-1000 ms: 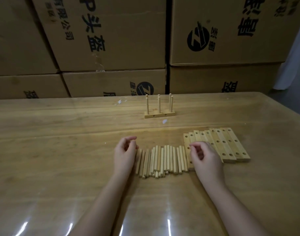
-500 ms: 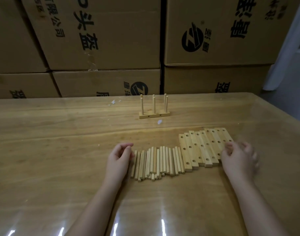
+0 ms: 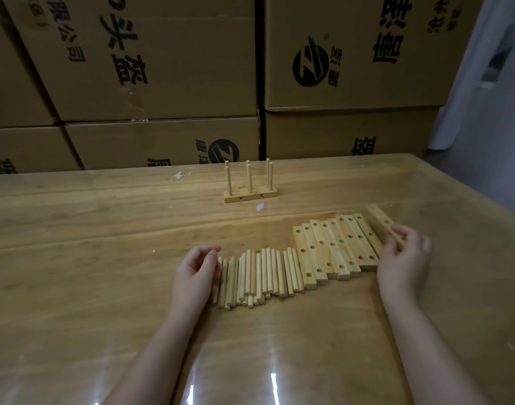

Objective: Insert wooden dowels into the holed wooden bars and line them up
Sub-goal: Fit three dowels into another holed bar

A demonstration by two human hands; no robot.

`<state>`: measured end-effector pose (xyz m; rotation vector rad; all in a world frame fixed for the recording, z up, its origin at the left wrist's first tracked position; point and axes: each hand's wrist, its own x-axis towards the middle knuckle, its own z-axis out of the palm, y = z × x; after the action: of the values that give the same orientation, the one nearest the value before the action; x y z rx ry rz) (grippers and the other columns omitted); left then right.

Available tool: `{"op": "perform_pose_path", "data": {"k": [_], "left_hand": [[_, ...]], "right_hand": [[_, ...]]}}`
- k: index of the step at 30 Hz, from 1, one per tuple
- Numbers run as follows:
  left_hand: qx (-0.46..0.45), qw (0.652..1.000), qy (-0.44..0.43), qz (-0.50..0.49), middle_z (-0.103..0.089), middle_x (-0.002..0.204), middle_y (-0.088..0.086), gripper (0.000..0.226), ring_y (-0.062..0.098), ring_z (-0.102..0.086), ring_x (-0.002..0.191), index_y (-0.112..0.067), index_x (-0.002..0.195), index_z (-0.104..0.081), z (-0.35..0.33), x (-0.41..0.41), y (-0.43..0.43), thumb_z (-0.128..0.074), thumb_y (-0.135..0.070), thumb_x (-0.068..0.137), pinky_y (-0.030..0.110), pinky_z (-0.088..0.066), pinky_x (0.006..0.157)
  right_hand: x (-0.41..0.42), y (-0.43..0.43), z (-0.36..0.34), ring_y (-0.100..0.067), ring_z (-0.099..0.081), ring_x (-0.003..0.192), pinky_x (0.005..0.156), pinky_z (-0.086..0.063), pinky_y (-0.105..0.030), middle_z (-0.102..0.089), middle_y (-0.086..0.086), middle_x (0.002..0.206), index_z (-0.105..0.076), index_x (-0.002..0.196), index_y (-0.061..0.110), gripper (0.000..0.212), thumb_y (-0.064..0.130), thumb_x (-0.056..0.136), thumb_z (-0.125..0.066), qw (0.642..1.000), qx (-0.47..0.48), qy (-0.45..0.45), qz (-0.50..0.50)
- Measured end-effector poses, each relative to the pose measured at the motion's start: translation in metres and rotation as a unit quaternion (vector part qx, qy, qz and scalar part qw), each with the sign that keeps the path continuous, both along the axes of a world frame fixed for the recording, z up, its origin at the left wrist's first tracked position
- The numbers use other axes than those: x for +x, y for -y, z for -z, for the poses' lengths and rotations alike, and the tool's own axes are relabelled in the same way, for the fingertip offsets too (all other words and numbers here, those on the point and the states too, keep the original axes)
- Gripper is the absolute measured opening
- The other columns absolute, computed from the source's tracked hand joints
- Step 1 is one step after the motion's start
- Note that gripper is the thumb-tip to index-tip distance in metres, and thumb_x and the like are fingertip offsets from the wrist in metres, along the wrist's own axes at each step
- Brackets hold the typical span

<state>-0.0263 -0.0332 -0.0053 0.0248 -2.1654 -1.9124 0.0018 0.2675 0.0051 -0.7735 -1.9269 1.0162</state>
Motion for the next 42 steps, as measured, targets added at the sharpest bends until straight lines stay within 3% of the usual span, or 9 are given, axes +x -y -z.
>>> {"op": "perform_pose_path", "data": {"k": [3, 6, 11, 15, 20, 23, 30, 36, 42], "left_hand": [[-0.016, 1.000, -0.005, 0.008, -0.061, 0.070, -0.003, 0.018, -0.003, -0.056, 0.058, -0.022, 0.089, -0.066, -0.001, 0.003, -0.001, -0.053, -0.012, 0.095, 0.011, -0.044, 0.057], [-0.092, 0.995, -0.044, 0.016, -0.064, 0.080, -0.001, 0.021, -0.003, -0.056, 0.067, -0.030, 0.085, -0.064, -0.003, 0.004, -0.003, -0.059, -0.011, 0.092, 0.012, -0.044, 0.064], [-0.263, 0.948, -0.178, 0.021, -0.062, 0.082, -0.004, 0.020, 0.012, -0.058, 0.081, -0.019, 0.086, -0.075, -0.003, 0.007, -0.007, -0.062, -0.033, 0.085, 0.033, -0.036, 0.077], [-0.319, 0.922, -0.218, 0.026, -0.063, 0.095, -0.023, 0.037, 0.001, -0.054, 0.092, -0.027, 0.099, -0.075, -0.003, 0.011, -0.009, -0.048, -0.049, 0.086, 0.026, -0.029, 0.080], [-0.190, 0.966, -0.169, 0.049, -0.063, 0.093, -0.036, 0.022, -0.007, -0.058, 0.096, -0.036, 0.099, -0.068, -0.006, 0.011, -0.011, -0.057, -0.048, 0.086, 0.027, -0.043, 0.090], [-0.003, 0.992, -0.085, 0.095, -0.074, 0.089, -0.017, 0.017, -0.002, -0.066, 0.086, -0.033, 0.094, -0.071, -0.014, 0.013, -0.012, -0.064, -0.041, 0.081, 0.013, -0.050, 0.075], [0.139, 0.983, -0.027, 0.121, -0.073, 0.075, -0.002, 0.014, 0.004, -0.065, 0.066, -0.015, 0.081, -0.073, -0.018, 0.008, -0.009, -0.069, -0.024, 0.071, 0.013, -0.047, 0.059], [0.252, 0.961, 0.032, 0.108, -0.070, 0.070, -0.001, 0.013, 0.008, -0.064, 0.066, -0.021, 0.072, -0.076, -0.019, 0.001, 0.001, -0.065, -0.028, 0.073, 0.018, -0.052, 0.061], [0.299, 0.948, 0.046, 0.102, -0.066, 0.058, 0.002, 0.034, 0.013, -0.065, 0.053, -0.017, 0.069, -0.075, -0.021, 0.002, 0.002, -0.052, -0.020, 0.094, 0.024, -0.052, 0.047]], "right_hand": [[0.002, 0.015, -0.008, 0.000, -0.056, 0.087, 0.065, -0.043, -0.011, -0.056, 0.010, 0.105, -0.054, 0.110, 0.030, 0.023, 0.019, 0.090, -0.059, 0.985, -0.113, -0.097, -0.082], [0.002, 0.043, -0.013, -0.005, -0.064, 0.089, 0.066, -0.048, -0.015, -0.065, 0.009, 0.098, -0.058, 0.099, 0.031, 0.021, 0.020, 0.084, -0.067, 0.947, -0.219, -0.133, -0.194], [0.010, 0.090, -0.008, 0.000, -0.066, 0.080, 0.061, -0.049, -0.011, -0.070, 0.006, 0.088, -0.062, 0.093, 0.028, 0.022, 0.015, 0.079, -0.072, 0.918, -0.188, -0.105, -0.332], [0.017, 0.116, -0.004, -0.006, -0.068, 0.084, 0.066, -0.052, -0.014, -0.071, 0.008, 0.091, -0.058, 0.089, 0.019, 0.023, 0.012, 0.075, -0.074, 0.883, -0.192, -0.109, -0.415], [0.019, 0.129, 0.000, -0.005, -0.066, 0.088, 0.071, -0.055, -0.023, -0.068, 0.015, 0.100, -0.052, 0.085, 0.028, 0.027, 0.017, 0.075, -0.075, 0.882, -0.113, -0.096, -0.448], [0.018, 0.131, 0.004, -0.002, -0.064, 0.092, 0.072, -0.054, -0.021, -0.065, 0.020, 0.100, -0.049, 0.081, 0.036, 0.030, 0.021, 0.076, -0.074, 0.881, -0.065, -0.080, -0.461], [0.017, 0.134, 0.007, 0.005, -0.061, 0.096, 0.079, -0.051, -0.016, -0.061, 0.027, 0.101, -0.047, 0.085, 0.033, 0.027, 0.035, 0.076, -0.072, 0.859, -0.003, -0.051, -0.510], [0.016, 0.115, -0.004, 0.001, -0.054, 0.098, 0.086, -0.049, -0.029, -0.057, 0.020, 0.102, -0.057, 0.109, 0.024, 0.047, 0.057, 0.085, -0.033, 0.873, 0.163, 0.028, -0.459], [0.012, 0.107, 0.001, -0.004, -0.031, 0.122, 0.108, -0.016, -0.030, -0.042, 0.014, 0.130, -0.046, 0.128, 0.029, 0.054, 0.061, 0.085, -0.040, 0.836, 0.325, 0.168, -0.410]]}}
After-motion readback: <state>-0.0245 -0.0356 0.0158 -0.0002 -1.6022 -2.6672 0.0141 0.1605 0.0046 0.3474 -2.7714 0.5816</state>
